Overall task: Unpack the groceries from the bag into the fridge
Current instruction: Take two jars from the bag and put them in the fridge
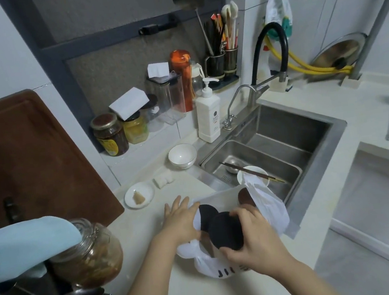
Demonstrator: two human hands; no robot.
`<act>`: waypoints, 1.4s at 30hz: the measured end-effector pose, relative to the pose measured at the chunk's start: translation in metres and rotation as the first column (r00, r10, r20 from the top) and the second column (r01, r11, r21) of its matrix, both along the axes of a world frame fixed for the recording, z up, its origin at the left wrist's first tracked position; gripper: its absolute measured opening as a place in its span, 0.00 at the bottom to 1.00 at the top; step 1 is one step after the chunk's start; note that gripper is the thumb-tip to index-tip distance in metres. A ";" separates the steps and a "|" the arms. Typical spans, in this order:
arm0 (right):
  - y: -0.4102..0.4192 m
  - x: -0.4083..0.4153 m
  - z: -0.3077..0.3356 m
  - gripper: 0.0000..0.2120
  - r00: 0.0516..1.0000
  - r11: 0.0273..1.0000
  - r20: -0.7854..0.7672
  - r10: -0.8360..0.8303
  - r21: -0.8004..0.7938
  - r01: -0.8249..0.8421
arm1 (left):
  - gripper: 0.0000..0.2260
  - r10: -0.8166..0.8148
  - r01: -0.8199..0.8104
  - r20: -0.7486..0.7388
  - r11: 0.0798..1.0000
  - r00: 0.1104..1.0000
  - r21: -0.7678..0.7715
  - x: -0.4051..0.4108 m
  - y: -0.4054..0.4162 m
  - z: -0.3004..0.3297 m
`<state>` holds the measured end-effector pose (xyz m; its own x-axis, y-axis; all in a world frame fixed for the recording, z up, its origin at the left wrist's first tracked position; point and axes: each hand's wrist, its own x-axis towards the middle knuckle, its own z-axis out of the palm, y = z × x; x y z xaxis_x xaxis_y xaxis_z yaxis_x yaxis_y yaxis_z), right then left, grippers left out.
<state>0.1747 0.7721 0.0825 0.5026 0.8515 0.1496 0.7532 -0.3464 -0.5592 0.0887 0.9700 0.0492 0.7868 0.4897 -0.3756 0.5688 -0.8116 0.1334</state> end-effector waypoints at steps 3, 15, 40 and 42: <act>-0.004 0.003 0.017 0.28 0.991 0.995 -0.131 -0.019 0.098 0.032 | 0.39 -0.030 0.031 -0.007 0.999 1.000 0.016 0.008 0.001 0.000; -0.030 0.010 0.040 0.27 0.957 0.981 -0.290 -0.019 0.181 0.074 | 0.43 -0.093 0.094 0.084 0.995 0.992 -0.017 0.013 -0.008 0.004; -0.086 0.013 0.111 0.30 0.949 0.809 -0.258 -0.180 0.510 0.293 | 0.37 -0.125 0.203 0.515 0.974 0.848 -0.099 0.024 -0.067 0.185; -0.102 0.016 0.115 0.30 0.942 0.794 -0.254 -0.222 0.513 0.325 | 0.42 -0.170 0.239 0.514 0.969 0.841 -0.069 0.030 -0.082 0.194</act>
